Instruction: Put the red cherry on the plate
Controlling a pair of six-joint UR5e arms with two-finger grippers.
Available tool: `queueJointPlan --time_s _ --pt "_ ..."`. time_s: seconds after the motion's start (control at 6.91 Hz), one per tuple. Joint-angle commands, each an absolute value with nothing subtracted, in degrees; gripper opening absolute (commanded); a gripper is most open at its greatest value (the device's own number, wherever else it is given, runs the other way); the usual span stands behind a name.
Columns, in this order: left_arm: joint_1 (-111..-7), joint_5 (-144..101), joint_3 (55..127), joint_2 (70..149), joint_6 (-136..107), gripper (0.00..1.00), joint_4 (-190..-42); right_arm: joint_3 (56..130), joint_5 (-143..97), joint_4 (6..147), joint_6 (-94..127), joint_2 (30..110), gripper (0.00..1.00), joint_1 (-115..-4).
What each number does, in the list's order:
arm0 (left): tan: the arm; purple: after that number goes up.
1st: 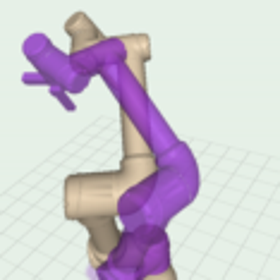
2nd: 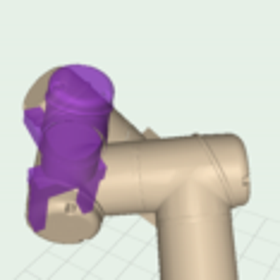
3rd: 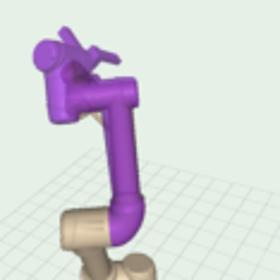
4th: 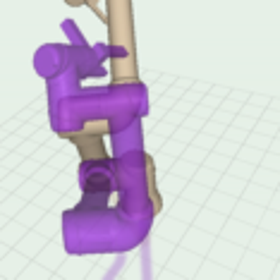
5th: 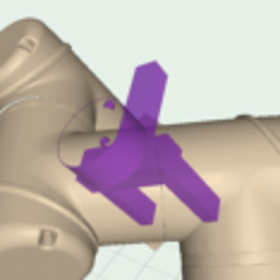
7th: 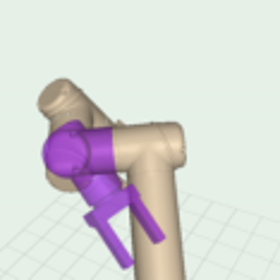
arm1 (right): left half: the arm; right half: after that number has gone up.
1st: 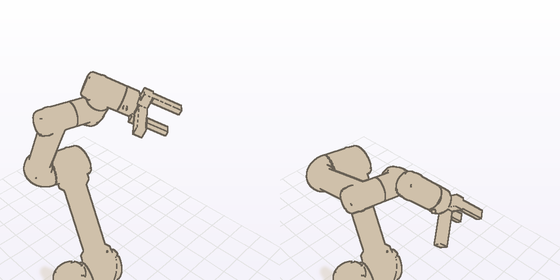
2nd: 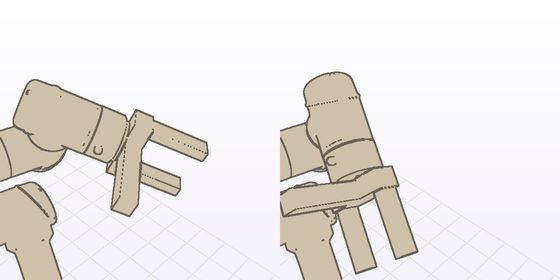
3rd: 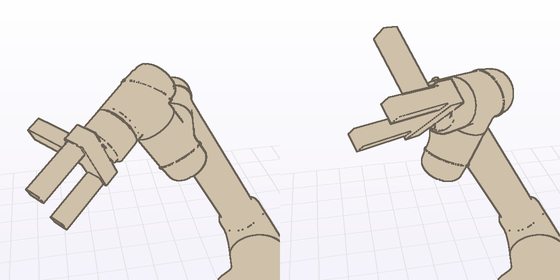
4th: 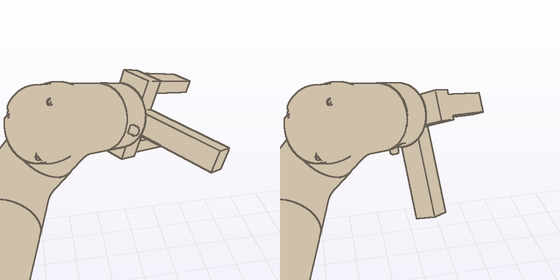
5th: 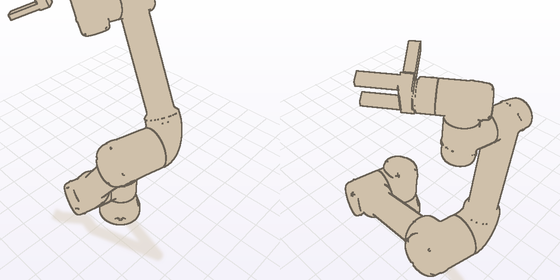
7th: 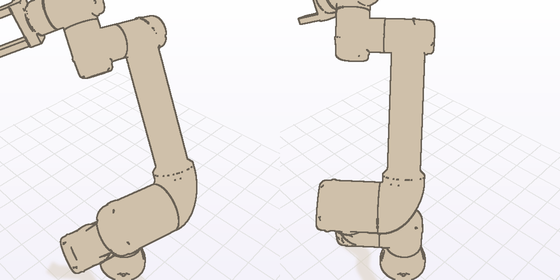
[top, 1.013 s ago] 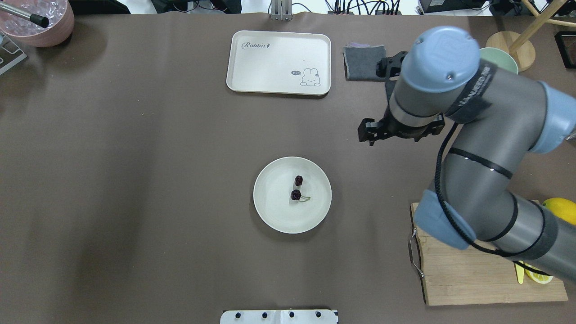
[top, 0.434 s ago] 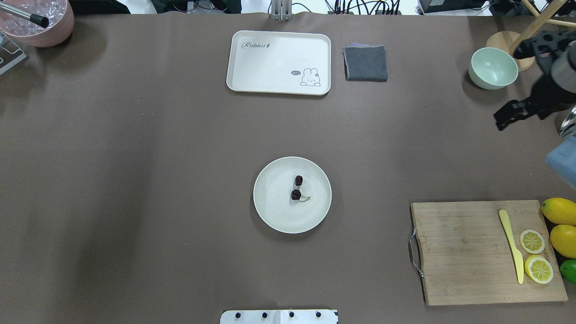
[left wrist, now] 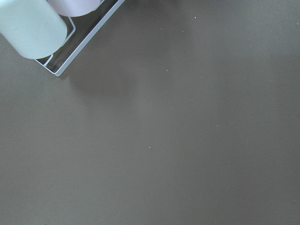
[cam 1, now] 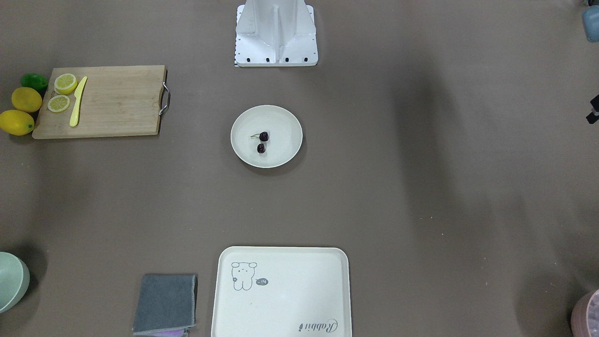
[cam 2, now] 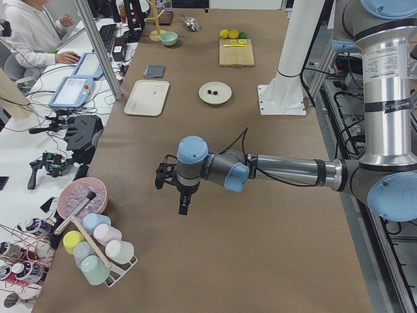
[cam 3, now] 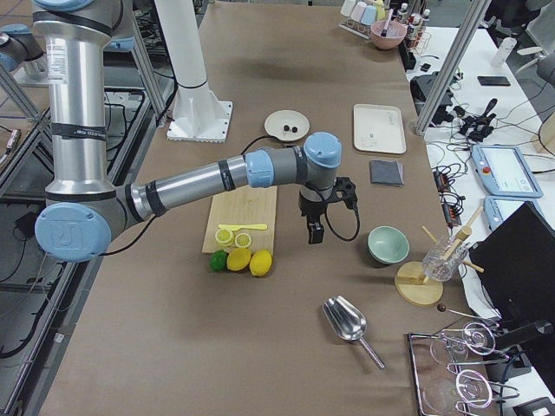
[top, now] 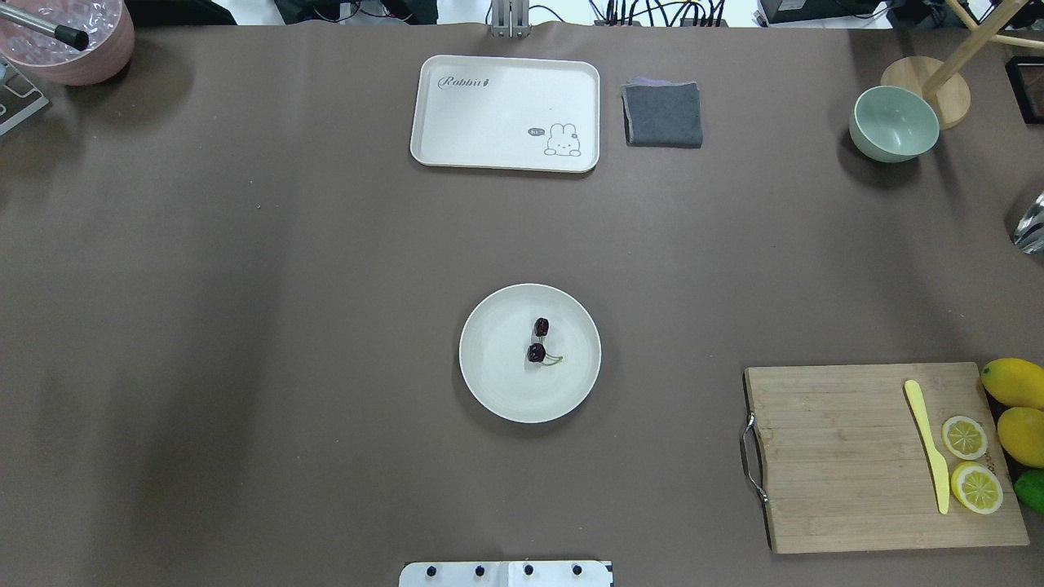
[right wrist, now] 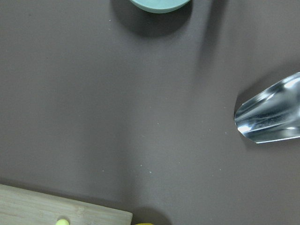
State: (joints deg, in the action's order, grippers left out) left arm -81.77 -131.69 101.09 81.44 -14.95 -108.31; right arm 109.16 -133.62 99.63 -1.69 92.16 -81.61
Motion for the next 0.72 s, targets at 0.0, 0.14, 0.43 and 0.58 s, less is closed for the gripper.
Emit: queueJointPlan --time_s 0.0,0.14,0.43,0.58 --pt "-80.9 -131.8 101.1 80.1 -14.0 0.97 -111.0 108.5 -137.3 99.5 -5.4 94.5 1.0 -85.3" --pt "-80.9 -131.9 101.2 80.0 -13.9 0.98 -111.2 107.4 -137.3 99.1 -8.9 94.8 1.0 -85.6" --pt "-80.9 -135.7 101.5 80.2 -12.4 0.98 -112.1 105.9 -137.3 99.0 -10.7 94.8 1.0 -86.9" --pt "-80.9 -135.6 100.6 80.4 -11.6 0.98 -112.4 105.8 -136.9 98.0 -10.3 94.3 1.0 -86.9"
